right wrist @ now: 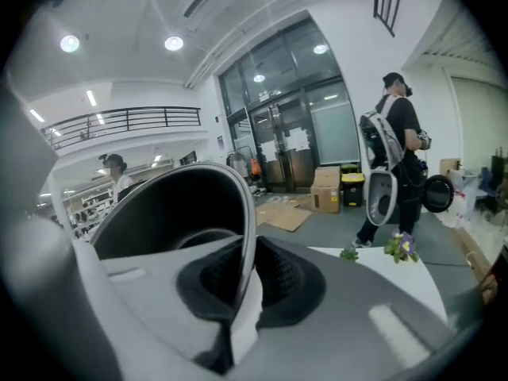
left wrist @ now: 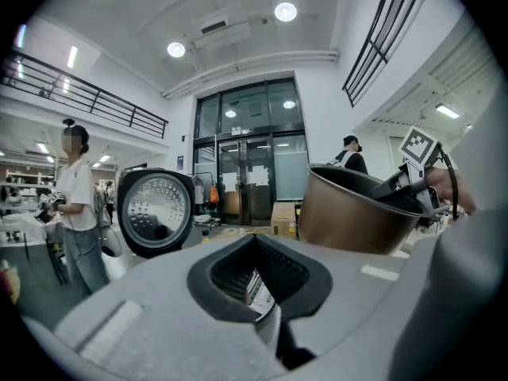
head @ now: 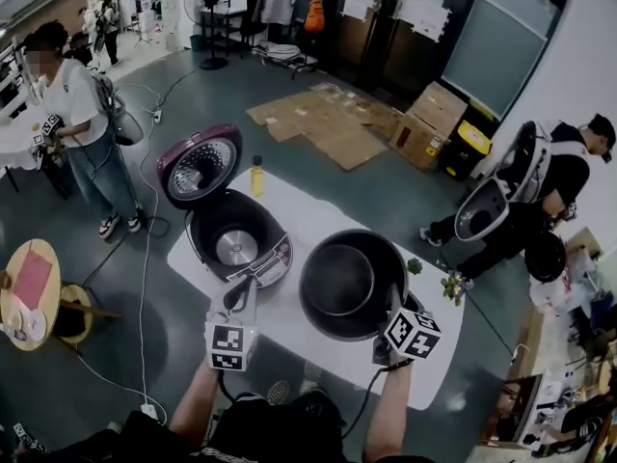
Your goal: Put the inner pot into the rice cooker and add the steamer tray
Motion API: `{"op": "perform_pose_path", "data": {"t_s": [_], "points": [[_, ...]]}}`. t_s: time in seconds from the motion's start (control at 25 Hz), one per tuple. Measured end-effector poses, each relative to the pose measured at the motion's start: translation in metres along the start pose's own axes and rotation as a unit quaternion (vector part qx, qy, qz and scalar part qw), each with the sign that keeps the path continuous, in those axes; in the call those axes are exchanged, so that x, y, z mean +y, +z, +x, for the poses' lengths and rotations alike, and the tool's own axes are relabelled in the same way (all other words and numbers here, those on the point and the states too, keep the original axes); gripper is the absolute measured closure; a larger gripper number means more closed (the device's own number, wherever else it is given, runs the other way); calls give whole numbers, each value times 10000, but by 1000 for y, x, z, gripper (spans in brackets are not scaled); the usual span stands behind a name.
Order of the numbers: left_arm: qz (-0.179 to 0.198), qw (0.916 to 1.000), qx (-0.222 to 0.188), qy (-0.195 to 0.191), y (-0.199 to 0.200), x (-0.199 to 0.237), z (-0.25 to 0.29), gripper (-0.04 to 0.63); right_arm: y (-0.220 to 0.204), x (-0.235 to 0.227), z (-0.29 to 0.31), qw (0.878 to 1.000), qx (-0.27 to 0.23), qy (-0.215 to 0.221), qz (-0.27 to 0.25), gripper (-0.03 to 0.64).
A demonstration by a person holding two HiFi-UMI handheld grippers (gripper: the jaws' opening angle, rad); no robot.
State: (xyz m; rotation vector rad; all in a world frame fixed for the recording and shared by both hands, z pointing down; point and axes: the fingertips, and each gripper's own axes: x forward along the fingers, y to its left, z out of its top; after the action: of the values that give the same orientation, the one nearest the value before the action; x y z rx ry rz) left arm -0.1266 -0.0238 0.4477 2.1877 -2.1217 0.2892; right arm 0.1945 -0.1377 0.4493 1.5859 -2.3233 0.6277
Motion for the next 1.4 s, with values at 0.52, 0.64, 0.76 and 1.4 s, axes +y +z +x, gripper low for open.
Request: {"op": "perform_pose_path", "data": {"t_s": [0.52,0.64,0.76,1.4], "points": [[-213,9874,55,1568,0,96,-57,584,63,114,88,9887,15,1360,-628,594],[-243,9823,98,1856,-3,117,-65,584,70,143,112,9842,41,1620,-714,594],[-275,9771,145,2107,-9,138,-68,584,73,171,136,9788,92,1871,-828,594],[-646,9545,532,2862,-53,202,-65,584,32,288,250,9439,1003,2710,-1596,591]]}}
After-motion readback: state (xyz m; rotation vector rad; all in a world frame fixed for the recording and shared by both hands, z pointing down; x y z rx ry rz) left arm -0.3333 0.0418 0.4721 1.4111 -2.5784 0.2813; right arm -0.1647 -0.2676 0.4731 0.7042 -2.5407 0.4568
